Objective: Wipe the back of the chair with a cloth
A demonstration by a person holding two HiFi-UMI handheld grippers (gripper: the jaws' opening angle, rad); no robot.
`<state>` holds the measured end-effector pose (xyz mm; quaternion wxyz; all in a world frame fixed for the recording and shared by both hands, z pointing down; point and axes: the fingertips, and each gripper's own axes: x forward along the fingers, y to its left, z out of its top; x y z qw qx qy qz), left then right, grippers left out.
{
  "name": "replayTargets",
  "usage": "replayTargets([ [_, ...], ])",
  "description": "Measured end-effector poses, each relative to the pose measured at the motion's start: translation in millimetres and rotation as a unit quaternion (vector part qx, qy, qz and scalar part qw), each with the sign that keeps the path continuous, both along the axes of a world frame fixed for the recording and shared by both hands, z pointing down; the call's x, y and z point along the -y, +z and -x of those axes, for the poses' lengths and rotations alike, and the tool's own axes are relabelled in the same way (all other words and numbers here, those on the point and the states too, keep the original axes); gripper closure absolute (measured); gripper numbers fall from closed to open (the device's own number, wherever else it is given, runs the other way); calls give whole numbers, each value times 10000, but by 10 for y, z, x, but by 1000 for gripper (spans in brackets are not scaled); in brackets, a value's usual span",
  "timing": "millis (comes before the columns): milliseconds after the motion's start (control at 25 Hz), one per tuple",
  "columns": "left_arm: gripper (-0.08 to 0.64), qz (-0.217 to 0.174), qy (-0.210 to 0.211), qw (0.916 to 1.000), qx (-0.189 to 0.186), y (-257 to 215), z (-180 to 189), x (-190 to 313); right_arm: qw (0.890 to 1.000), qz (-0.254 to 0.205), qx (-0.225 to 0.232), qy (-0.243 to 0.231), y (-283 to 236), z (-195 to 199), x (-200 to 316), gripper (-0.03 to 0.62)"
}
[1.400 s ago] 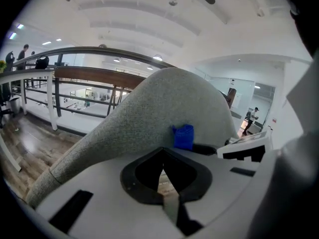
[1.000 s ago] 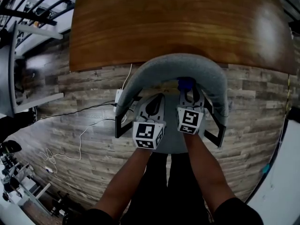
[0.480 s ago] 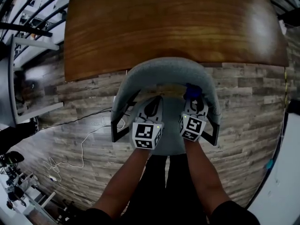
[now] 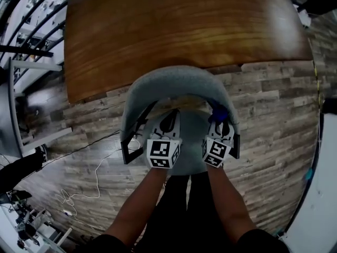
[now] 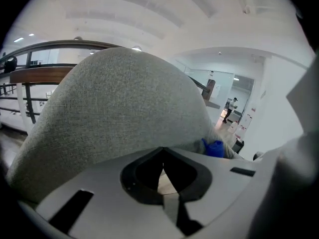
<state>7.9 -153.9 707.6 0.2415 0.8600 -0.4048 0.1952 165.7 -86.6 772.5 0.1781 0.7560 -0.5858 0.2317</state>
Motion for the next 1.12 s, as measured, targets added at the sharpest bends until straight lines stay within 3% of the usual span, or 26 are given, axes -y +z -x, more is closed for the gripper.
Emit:
replayTargets([
  [240,561,0,364,9993,-45,-42,-196,-108,9987,-16,145,495,-65,-68,-210,476],
  [400,561,-146,563,9983,-107,-168,-318,-237,9986,-91,107,500,-167,-94,-278,476],
  [680,561,-403,560,9973,-235,-605,-316,-367,9980,-589,216,-124,-772,111,-148,476],
  [920,561,-567,0,9968,-562,-1251,-16,-601,9927,-1022,512,-384,-1631,332,-182,476],
  [1120,561,-835,-206,9939,-685,-1687,303,-757,9839,-1478,375,-932,-2352,704,-287,476],
])
